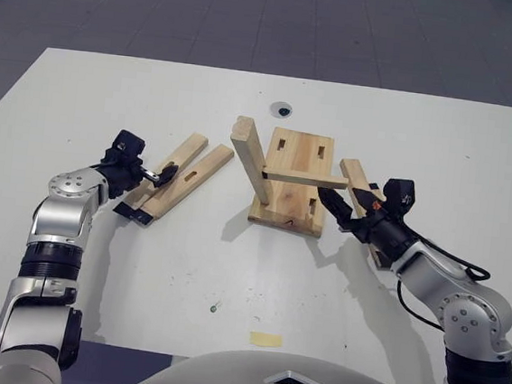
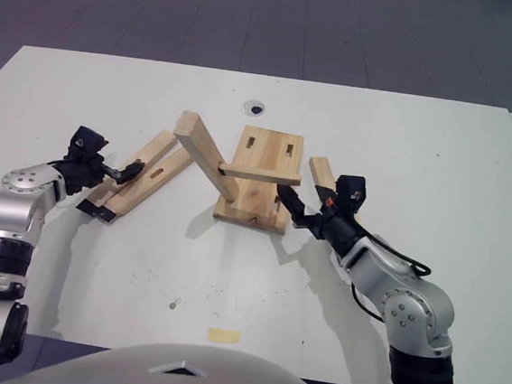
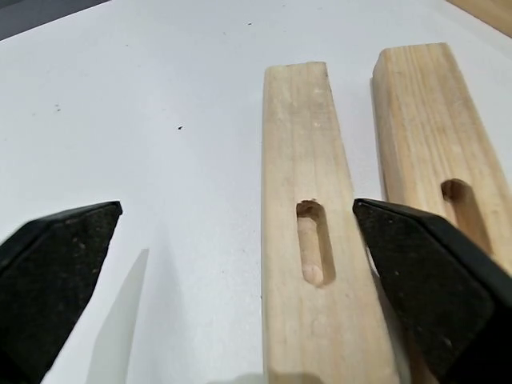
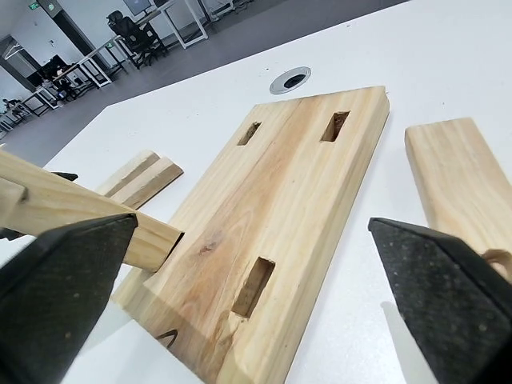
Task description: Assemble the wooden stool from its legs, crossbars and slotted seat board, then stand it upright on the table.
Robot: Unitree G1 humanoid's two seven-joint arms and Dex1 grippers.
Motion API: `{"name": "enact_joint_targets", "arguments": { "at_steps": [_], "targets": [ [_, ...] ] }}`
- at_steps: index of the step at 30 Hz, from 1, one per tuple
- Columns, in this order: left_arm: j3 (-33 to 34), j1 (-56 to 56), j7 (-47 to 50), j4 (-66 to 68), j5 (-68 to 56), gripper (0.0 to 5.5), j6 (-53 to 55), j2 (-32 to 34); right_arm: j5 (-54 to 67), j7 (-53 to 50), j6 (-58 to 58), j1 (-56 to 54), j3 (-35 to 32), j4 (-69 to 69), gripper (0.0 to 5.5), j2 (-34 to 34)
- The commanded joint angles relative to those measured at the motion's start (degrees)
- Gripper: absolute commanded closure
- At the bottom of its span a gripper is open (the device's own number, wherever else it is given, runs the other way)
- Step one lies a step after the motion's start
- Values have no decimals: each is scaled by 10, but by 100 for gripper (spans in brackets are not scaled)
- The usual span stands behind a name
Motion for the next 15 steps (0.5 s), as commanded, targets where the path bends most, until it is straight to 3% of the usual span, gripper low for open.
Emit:
{"name": "enact_joint_targets", "arguments": {
  "at_steps": [1, 5, 9, 15],
  "targets": [
    [-60, -50, -69, 67, 53, 10, -20, 30, -25, 2, -1, -3, -4, 2, 13, 14],
    [-83, -63, -119, 91, 76, 10, -12, 60, -39, -7, 1, 1, -8, 3, 13, 31],
    [-80, -57, -166, 91, 62, 68, 55, 81, -55, -12, 0, 8, -7, 0, 10, 51],
    [-101, 15, -279, -24, 27, 166, 171, 148, -88, -30, -5, 20, -20, 5, 10, 71]
  ]
}}
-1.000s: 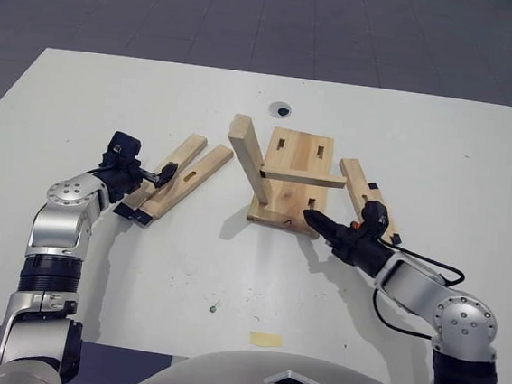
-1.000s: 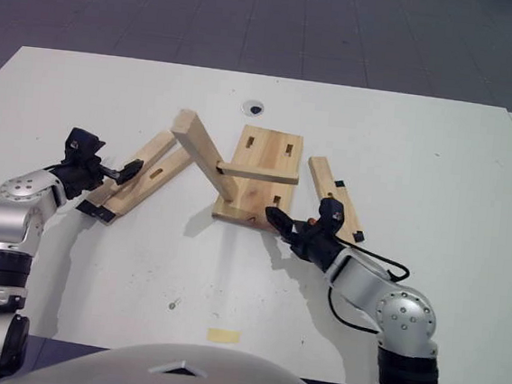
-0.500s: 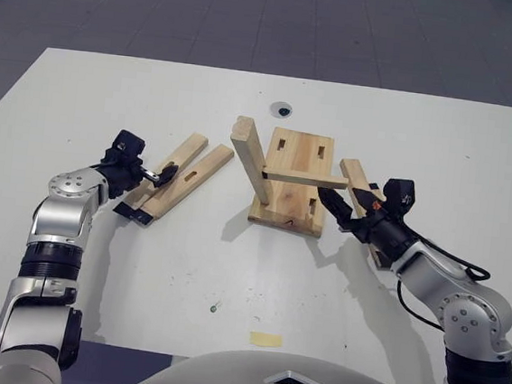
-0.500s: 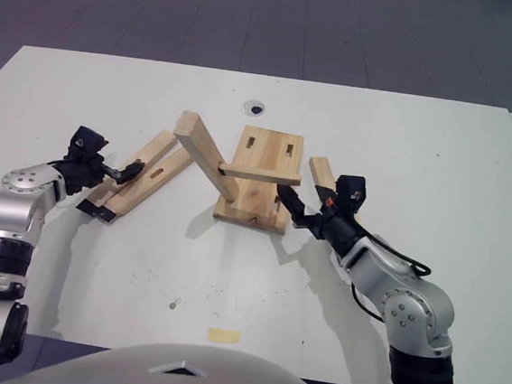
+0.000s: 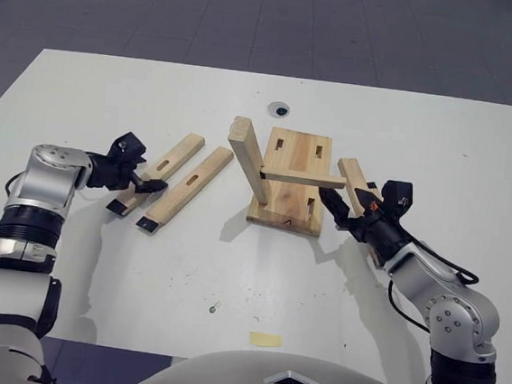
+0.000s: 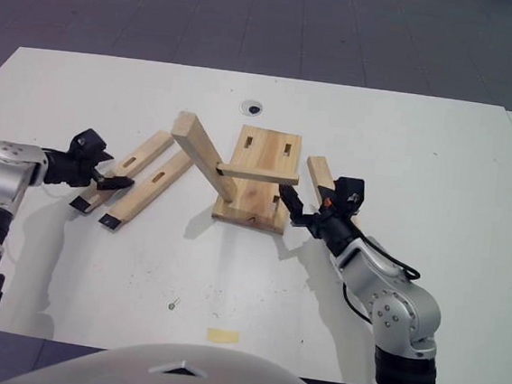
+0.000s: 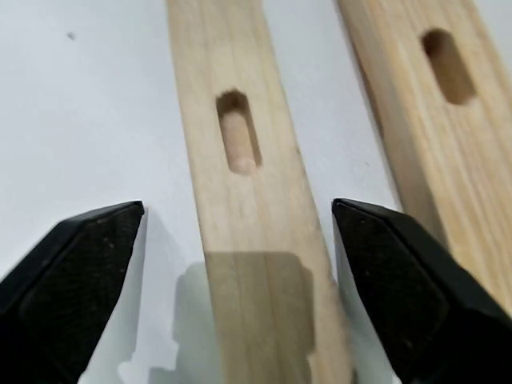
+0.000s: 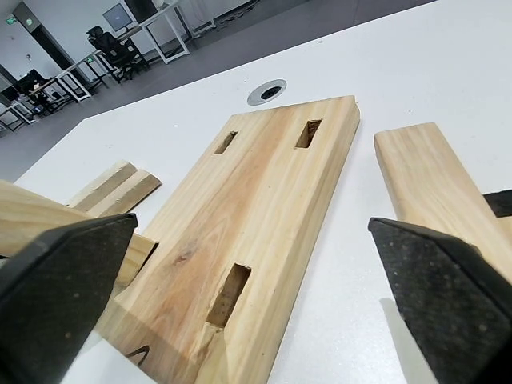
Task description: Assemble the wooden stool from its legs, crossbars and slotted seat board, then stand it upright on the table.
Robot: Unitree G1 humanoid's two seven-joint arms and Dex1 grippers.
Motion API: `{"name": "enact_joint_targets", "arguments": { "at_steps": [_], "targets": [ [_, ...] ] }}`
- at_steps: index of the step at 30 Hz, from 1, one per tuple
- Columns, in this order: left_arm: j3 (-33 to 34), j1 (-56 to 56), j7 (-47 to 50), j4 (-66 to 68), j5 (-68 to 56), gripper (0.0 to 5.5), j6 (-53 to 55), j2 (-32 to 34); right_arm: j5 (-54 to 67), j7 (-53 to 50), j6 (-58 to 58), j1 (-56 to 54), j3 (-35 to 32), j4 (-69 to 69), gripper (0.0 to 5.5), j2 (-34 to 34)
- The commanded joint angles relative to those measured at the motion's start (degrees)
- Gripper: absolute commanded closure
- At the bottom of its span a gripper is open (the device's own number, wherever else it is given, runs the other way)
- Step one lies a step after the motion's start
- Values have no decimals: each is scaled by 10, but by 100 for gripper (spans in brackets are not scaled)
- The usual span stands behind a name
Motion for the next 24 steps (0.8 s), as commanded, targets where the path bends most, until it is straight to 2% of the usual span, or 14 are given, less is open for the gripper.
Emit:
{"name": "enact_joint_targets", "arguments": {
  "at_steps": [1, 8, 13, 16, 19, 21, 24],
  "targets": [
    [-34, 64, -58, -56, 8, 179, 37, 50, -27, -20, -4, 9, -19, 7, 10, 17],
    [-62, 65, -49, -28, 43, 296, -20, 66, -60, -37, -13, 10, -29, 11, 10, 52],
    [-50, 37, -22, 4, 42, 346, -45, 49, -83, -40, -17, 18, -30, 9, 10, 65],
    [-5, 11, 12, 22, 11, 346, -49, 25, -100, -44, -32, 12, -50, 19, 10, 69],
    [93, -29, 100, 14, -50, 346, -60, -32, -103, -50, -63, -27, -105, 39, 10, 68],
    [147, -48, 174, -42, -84, 346, -71, -79, -81, -52, -85, -84, -152, 48, 10, 60],
    [170, -58, 227, -131, -114, 346, -72, -128, -21, -59, -73, -165, -200, 55, 10, 48]
  ]
}}
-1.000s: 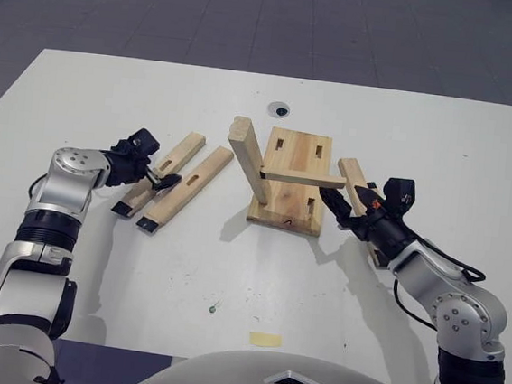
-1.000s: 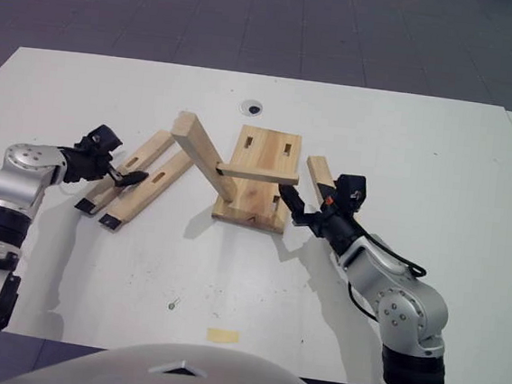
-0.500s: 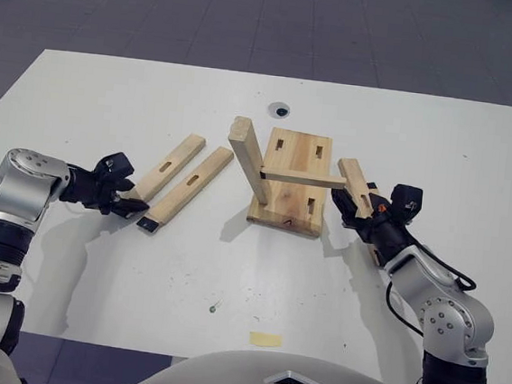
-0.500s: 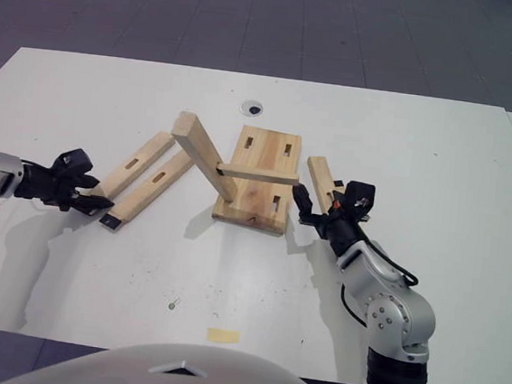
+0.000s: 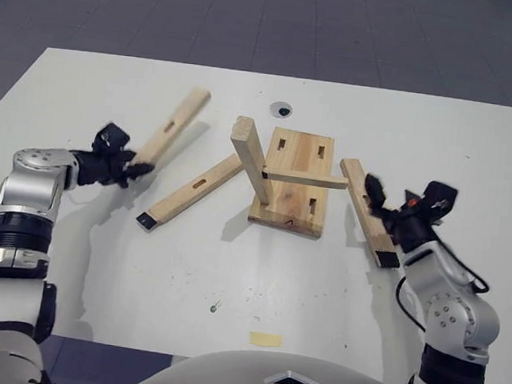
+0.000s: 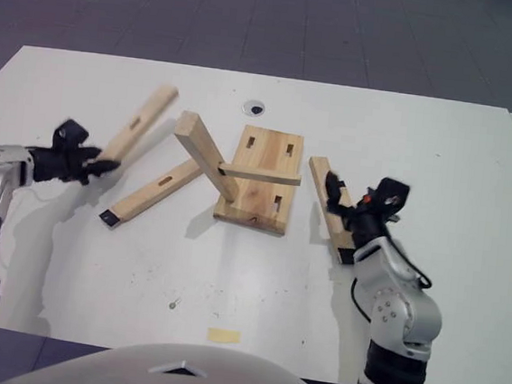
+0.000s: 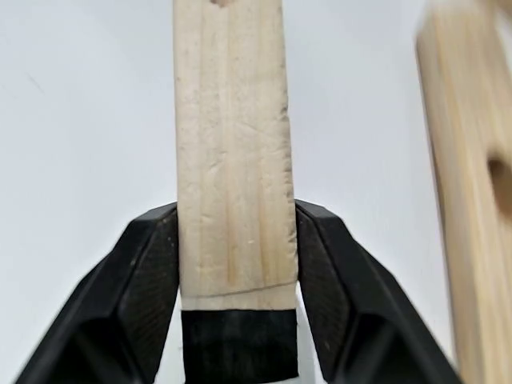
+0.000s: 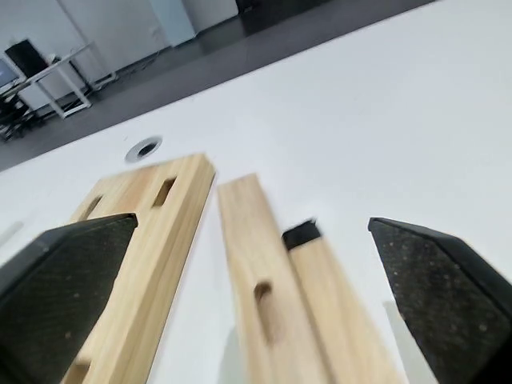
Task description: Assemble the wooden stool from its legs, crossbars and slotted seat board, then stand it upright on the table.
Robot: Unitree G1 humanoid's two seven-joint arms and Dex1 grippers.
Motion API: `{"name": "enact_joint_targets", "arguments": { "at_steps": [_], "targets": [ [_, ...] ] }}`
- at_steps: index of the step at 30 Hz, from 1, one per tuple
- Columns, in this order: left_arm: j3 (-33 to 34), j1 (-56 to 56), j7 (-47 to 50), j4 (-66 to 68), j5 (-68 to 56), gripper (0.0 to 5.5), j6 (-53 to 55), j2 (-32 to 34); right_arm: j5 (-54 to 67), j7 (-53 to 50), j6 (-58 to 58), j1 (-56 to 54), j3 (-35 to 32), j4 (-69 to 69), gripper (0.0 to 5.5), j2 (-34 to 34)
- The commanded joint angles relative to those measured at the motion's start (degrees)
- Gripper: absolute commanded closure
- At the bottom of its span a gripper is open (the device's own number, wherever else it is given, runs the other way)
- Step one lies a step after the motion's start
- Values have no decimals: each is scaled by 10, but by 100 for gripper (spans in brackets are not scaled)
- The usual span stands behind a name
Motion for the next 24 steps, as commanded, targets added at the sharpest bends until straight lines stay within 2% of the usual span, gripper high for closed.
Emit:
{"name": "enact_joint_targets", "arguments": {
  "at_steps": [1, 5, 8, 14, 17, 20, 24],
  "targets": [
    [19, -35, 54, -120, -30, 346, -11, -51, 76, -15, 23, -116, -50, 6, 10, -28],
    [-48, -52, 19, -190, 0, 346, -52, -46, 244, -36, 79, -214, -32, -8, 10, -9],
    [-81, -67, -21, -208, -7, 346, -70, -55, 355, -37, 92, -249, 12, -20, 10, 28],
    [-130, -57, -62, -225, -11, 346, -96, -78, 289, -40, 74, -261, 90, 25, 10, 51],
    [-138, -37, -91, -257, -27, 346, -85, -68, 230, -46, 48, -279, 97, 54, 10, 50],
    [-140, -29, -103, -272, -30, 346, -77, -64, 224, -38, 37, -296, 96, 55, 10, 60],
    [-144, -28, -100, -270, -22, 346, -80, -72, 252, -42, 36, -305, 91, 36, 76, 72]
  ]
}}
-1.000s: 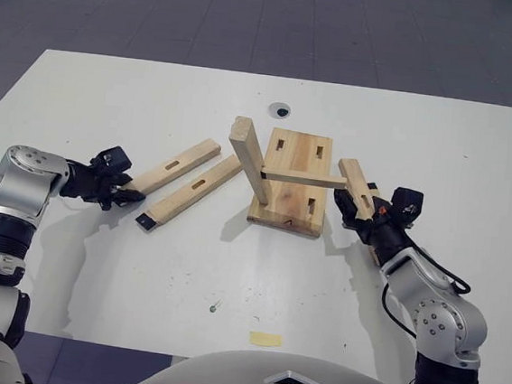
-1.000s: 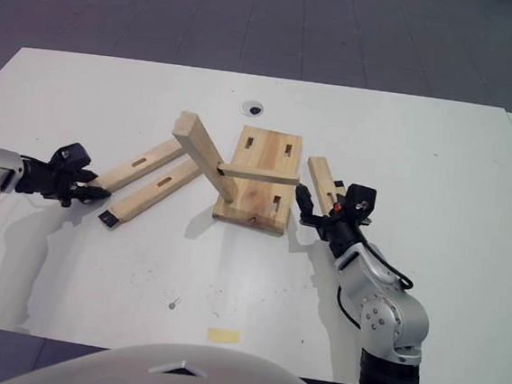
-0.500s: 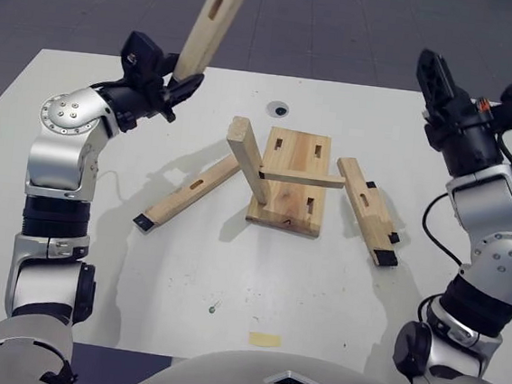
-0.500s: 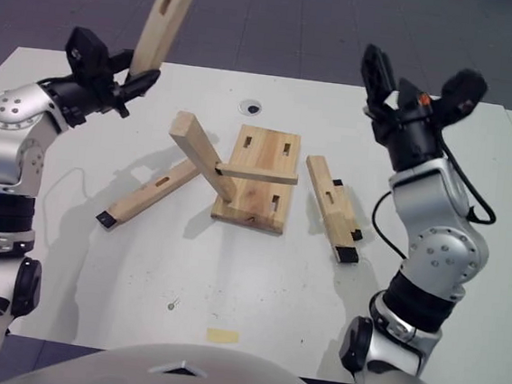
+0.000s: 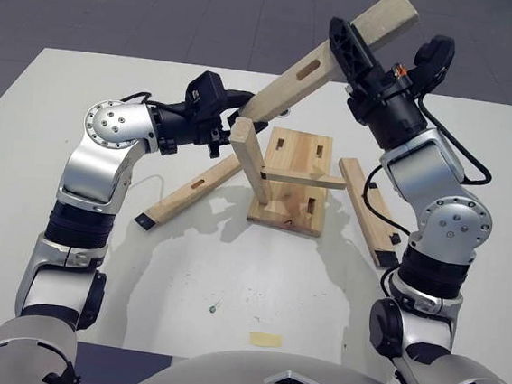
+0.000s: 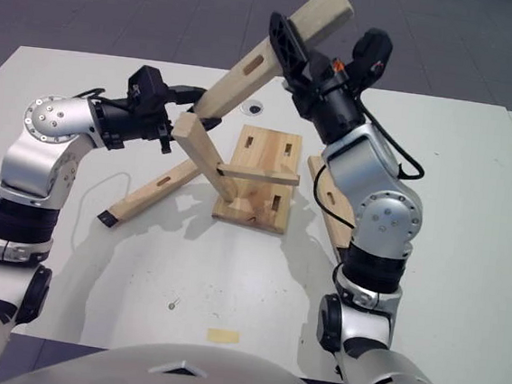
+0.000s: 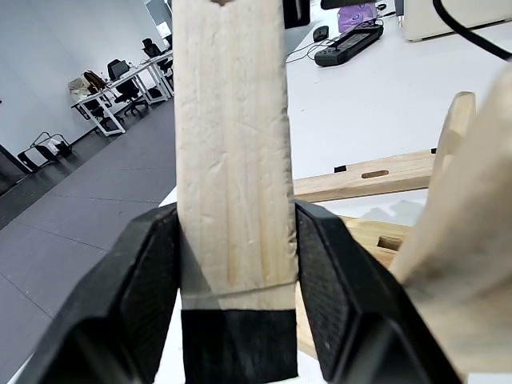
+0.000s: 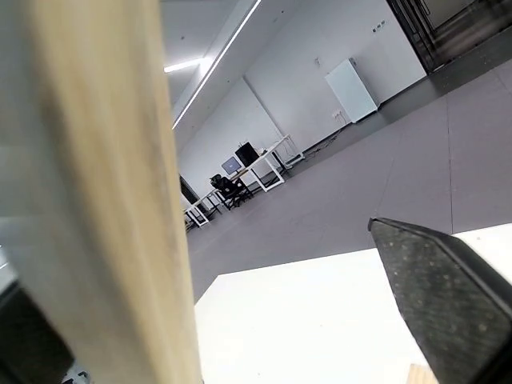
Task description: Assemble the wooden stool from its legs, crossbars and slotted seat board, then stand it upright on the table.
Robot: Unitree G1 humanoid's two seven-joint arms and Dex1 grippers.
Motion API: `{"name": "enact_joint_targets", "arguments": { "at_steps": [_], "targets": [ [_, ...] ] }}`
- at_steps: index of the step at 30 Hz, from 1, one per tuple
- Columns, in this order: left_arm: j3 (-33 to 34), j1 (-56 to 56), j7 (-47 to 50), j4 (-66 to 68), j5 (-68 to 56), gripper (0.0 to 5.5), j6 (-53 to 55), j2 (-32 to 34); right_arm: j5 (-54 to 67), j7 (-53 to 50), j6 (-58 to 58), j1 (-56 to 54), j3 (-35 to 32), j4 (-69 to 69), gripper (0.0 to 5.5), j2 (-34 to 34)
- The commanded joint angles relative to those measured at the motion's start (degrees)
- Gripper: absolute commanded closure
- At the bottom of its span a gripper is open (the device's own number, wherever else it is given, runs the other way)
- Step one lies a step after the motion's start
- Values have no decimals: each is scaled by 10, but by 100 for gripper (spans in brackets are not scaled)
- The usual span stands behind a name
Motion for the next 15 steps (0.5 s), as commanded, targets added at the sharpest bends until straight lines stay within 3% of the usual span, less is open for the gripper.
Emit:
{"name": "enact_joint_targets", "arguments": {
  "at_steps": [1, 15],
  "targets": [
    [-7, 7, -1, -5, 2, 346, 3, -1, 31, -6, 2, -4, -5, -29, 93, 10],
    [-7, 27, -5, -11, -1, 346, 9, 7, 75, -30, -11, 53, -11, -80, 298, 8]
  ]
}}
